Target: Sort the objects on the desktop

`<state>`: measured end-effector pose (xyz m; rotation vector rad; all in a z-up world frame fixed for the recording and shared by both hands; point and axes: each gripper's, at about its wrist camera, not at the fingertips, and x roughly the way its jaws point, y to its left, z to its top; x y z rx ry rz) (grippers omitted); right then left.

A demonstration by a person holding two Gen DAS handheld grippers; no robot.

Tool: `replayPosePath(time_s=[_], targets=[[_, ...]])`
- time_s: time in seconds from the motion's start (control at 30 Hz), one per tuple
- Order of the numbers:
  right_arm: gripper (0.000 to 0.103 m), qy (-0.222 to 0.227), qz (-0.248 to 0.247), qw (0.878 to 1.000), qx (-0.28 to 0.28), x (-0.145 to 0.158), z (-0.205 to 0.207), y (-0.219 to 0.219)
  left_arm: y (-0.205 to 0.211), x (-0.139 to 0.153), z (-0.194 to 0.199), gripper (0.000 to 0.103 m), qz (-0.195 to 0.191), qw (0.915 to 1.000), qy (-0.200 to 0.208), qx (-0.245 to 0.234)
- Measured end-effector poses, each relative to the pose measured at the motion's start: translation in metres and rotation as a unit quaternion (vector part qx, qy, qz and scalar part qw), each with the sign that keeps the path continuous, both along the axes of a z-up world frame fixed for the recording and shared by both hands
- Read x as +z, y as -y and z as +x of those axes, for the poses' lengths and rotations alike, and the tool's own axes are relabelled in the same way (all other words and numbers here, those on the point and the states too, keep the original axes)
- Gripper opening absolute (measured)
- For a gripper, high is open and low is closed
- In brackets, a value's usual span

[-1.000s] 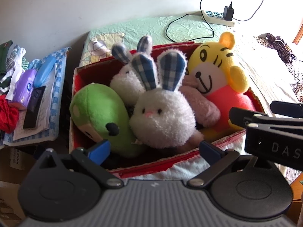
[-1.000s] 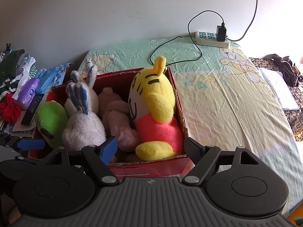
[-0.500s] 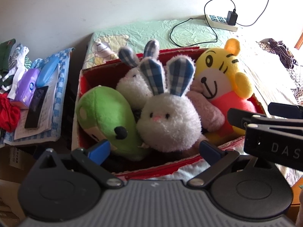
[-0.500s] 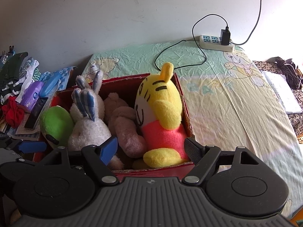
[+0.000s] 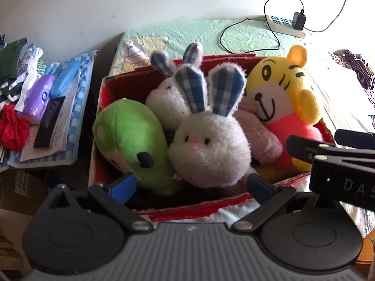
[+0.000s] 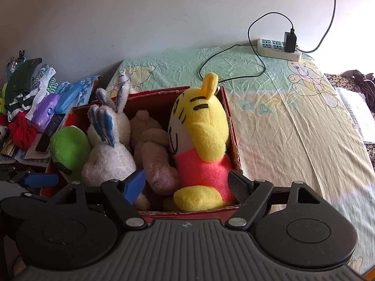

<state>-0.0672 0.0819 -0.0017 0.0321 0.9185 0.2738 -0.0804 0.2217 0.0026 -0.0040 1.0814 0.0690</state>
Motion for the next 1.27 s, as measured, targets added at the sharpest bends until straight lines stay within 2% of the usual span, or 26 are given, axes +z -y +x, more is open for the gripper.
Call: replayPosePath(time_s=[0.9,1.1,1.27], targets=[[0.08,0.0,0.016,1.0,-0.008,-0.004,-0.004,0.009,0.007,-0.002,-0.003,0.1,0.013,0.9999,0.004,-0.007],[0.08,0.002,0.013,1.0,-0.009,-0.003,-0.004,0.01,0.007,0.0,-0.003,0.099,0.006,0.9998,0.015,-0.012],[0.08,0.004,0.013,1.0,-0.013,-0.002,-0.003,0.011,0.01,0.002,-0.003,0.099,0.017,0.9995,0.026,-0.01]])
